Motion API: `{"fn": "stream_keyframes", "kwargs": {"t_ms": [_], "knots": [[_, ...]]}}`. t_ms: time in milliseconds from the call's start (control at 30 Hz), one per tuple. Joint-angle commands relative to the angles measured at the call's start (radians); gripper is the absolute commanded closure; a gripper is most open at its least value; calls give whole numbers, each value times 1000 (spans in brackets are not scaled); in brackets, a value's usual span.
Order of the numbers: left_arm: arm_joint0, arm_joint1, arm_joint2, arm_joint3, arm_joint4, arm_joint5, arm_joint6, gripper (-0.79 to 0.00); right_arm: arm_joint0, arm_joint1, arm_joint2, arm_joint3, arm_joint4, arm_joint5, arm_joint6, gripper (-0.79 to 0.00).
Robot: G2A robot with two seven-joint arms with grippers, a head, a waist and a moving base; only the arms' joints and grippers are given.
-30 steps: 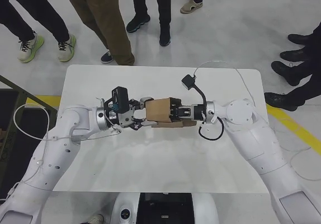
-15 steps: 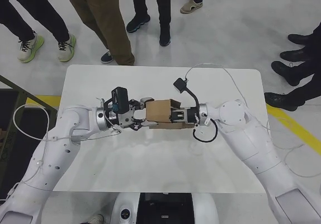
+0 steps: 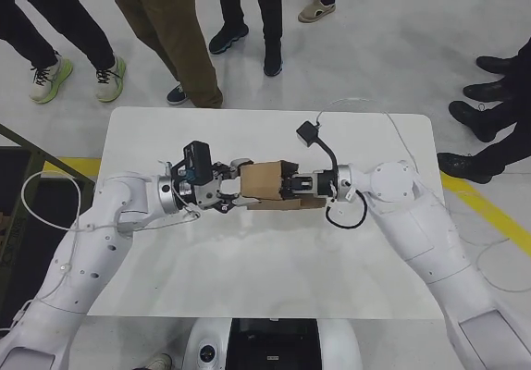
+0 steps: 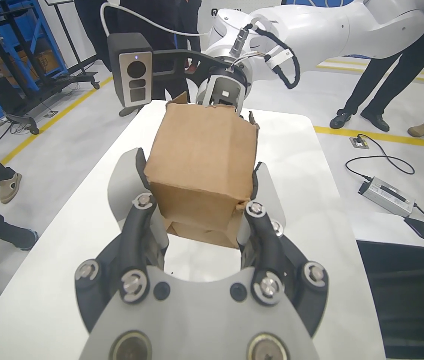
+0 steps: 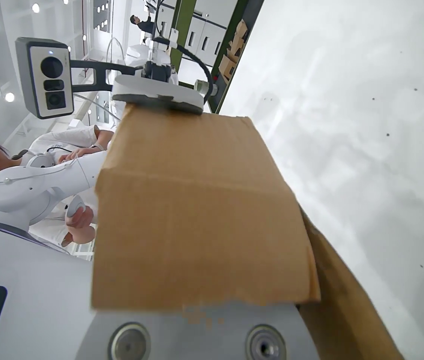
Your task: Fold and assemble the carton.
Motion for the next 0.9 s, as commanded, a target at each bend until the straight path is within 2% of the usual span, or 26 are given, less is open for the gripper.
{"fn": "stream_keyframes", "kwargs": {"t_ms": [0, 200, 433, 600, 867], "knots": [[-1, 0, -6, 6, -2, 5, 1, -351, -12, 9, 27, -12, -9, 5, -3, 0], [-1, 2, -26, 36, 6, 24, 0, -354, -61, 37, 114, -60, -31, 15, -2, 0], [0, 2, -37, 62, 9, 41, 4, -354, -120, 63, 172, -131, -49, 33, 67, 0], [-3, -1, -31, 66, 14, 47, 7, -357, -142, 67, 151, -163, -49, 44, 104, 0], [2, -1, -28, 44, 4, 33, 1, -351, -120, 56, 108, -147, -61, 37, 27, 0]]}}
